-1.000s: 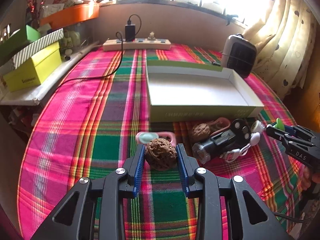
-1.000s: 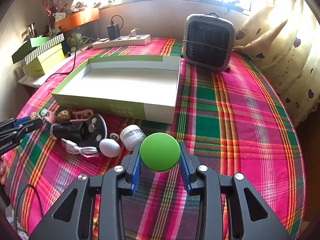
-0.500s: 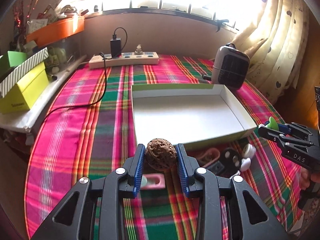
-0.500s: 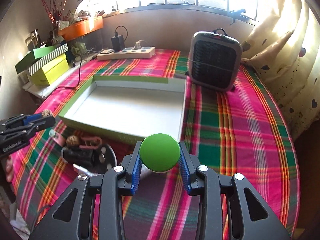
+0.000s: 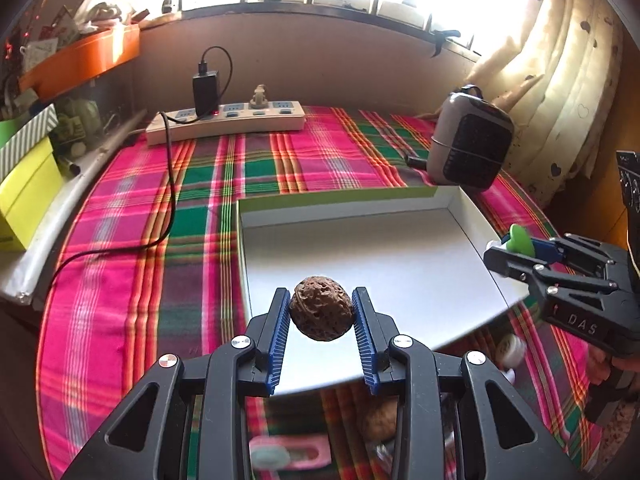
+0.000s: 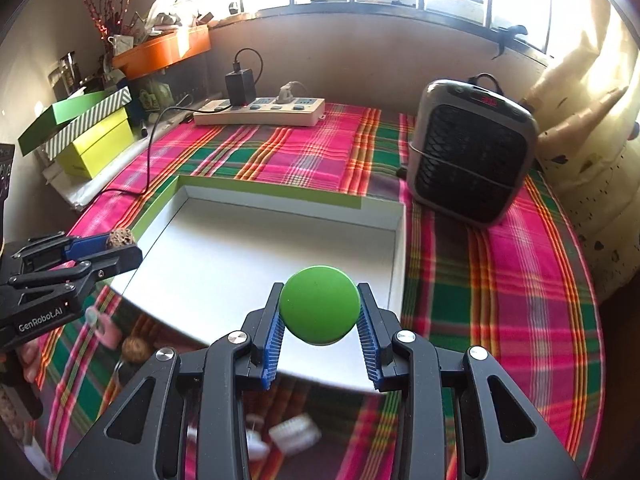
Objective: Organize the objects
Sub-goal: 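Carry the walnut and the green knob over into the white box lid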
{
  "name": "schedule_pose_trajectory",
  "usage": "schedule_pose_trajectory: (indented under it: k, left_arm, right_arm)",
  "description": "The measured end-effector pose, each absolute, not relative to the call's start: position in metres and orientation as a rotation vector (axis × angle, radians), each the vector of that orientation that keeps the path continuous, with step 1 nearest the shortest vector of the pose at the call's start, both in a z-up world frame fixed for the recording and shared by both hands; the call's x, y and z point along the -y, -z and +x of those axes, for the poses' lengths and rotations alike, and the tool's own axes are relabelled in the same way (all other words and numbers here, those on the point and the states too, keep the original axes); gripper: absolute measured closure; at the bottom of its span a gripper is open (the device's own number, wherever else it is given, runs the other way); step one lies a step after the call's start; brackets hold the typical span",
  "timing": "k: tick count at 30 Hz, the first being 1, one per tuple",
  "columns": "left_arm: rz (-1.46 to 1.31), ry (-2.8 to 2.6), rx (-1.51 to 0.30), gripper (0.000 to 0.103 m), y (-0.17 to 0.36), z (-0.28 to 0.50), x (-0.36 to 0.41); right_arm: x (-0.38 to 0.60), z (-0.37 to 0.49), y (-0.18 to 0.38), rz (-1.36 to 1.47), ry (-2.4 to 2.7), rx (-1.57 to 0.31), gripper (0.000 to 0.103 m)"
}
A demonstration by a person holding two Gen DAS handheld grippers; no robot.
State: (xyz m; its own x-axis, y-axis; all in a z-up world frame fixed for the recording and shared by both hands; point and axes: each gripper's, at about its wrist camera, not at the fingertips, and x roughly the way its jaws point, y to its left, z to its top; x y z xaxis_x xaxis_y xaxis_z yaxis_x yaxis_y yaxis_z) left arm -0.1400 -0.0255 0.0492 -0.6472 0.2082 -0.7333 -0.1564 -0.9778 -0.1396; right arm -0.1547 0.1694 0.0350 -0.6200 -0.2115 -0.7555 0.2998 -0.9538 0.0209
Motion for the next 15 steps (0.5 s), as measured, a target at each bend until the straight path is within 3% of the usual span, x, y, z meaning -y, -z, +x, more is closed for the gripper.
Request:
schedule_pose_trajectory:
  k: [15]
  left_arm:
    - [-1.275,-2.641,0.044,0.073,-0.03,-0.195,0.01]
  right_arm:
    - [-0.161,-0.21,-0.012,1.281,2.574,-0.161,0.068]
